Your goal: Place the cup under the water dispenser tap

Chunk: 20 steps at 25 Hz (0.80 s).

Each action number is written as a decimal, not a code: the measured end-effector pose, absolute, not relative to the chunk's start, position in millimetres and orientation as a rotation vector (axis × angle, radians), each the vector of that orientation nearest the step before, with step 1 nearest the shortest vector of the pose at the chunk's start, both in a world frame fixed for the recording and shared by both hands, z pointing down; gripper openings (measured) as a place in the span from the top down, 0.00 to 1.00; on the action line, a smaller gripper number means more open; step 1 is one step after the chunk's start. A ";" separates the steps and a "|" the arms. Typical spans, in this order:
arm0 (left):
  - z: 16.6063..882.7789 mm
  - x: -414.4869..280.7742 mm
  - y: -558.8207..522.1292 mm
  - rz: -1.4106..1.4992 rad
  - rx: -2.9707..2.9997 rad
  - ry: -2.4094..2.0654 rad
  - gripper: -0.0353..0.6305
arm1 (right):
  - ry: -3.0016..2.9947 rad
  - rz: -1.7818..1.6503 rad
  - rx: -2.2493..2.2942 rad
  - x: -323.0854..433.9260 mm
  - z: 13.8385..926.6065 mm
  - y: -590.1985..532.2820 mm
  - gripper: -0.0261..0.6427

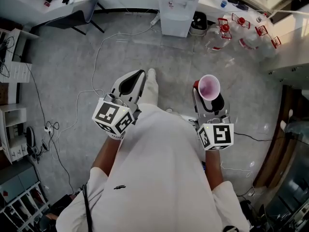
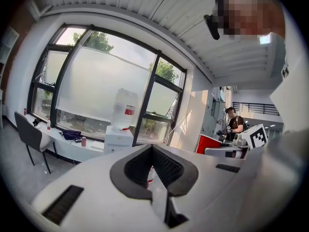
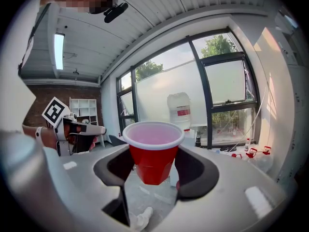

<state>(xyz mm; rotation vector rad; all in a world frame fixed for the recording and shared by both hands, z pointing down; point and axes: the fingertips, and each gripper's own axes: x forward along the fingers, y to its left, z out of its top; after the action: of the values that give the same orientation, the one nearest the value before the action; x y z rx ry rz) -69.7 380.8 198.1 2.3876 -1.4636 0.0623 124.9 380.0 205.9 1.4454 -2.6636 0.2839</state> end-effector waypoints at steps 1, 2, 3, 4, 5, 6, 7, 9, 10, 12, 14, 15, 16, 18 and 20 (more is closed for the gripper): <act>199.5 -68.9 371.2 0.056 2.391 -1.457 0.94 | -2.658 0.288 1.450 125.1 208.1 371.9 0.56; 201.4 -68.4 361.1 0.051 2.393 -1.450 0.94 | -2.652 0.293 1.455 124.8 210.6 363.6 0.56; 203.8 -68.4 350.4 0.049 2.396 -1.443 0.94 | -2.647 0.297 1.460 123.7 213.1 354.7 0.56; 206.7 -69.2 338.6 0.049 2.398 -1.433 0.94 | -2.642 0.300 1.465 121.9 215.6 344.6 0.56; 209.9 -70.7 325.5 0.049 2.399 -1.423 0.94 | -2.636 0.302 1.468 119.3 218.1 333.2 0.56; 213.2 -72.8 311.5 0.050 2.400 -1.410 0.94 | -2.630 0.304 1.469 116.1 220.8 320.7 0.56; 216.5 -75.6 296.6 0.053 2.399 -1.396 0.94 | -2.622 0.307 1.470 112.2 223.4 307.2 0.56; 222.7 -82.8 261.8 0.055 2.391 -1.361 0.94 | -2.602 0.316 1.483 104.0 227.5 275.4 0.56; 225.2 -86.2 241.2 0.052 2.383 -1.339 0.94 | -2.592 0.323 1.498 100.2 228.4 257.0 0.56; 227.1 -92.3 197.2 0.043 2.371 -1.294 0.94 | -2.572 0.338 1.534 92.6 227.9 218.9 0.56; 223.8 -98.9 156.2 0.042 2.378 -1.257 0.94 | -2.556 0.350 1.564 81.9 225.9 182.3 0.56; 221.5 -102.9 137.1 0.045 2.386 -1.239 0.94 | -2.549 0.354 1.579 75.6 224.9 164.4 0.56; 219.5 -107.1 118.4 0.050 2.397 -1.221 0.94 | -2.542 0.357 1.595 69.2 223.8 146.3 0.56; 216.5 -115.0 81.4 0.070 2.423 -1.186 0.94 | -2.527 0.359 1.633 58.1 220.0 110.1 0.56; 212.6 -122.0 48.4 0.082 2.447 -1.158 0.94 | -2.512 0.347 1.667 49.0 212.8 77.4 0.56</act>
<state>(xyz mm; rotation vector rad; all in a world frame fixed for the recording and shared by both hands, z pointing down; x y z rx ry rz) -122.0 48.4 212.6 2.4466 -1.1582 0.0819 49.0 77.4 212.8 1.6667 -2.5120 0.3468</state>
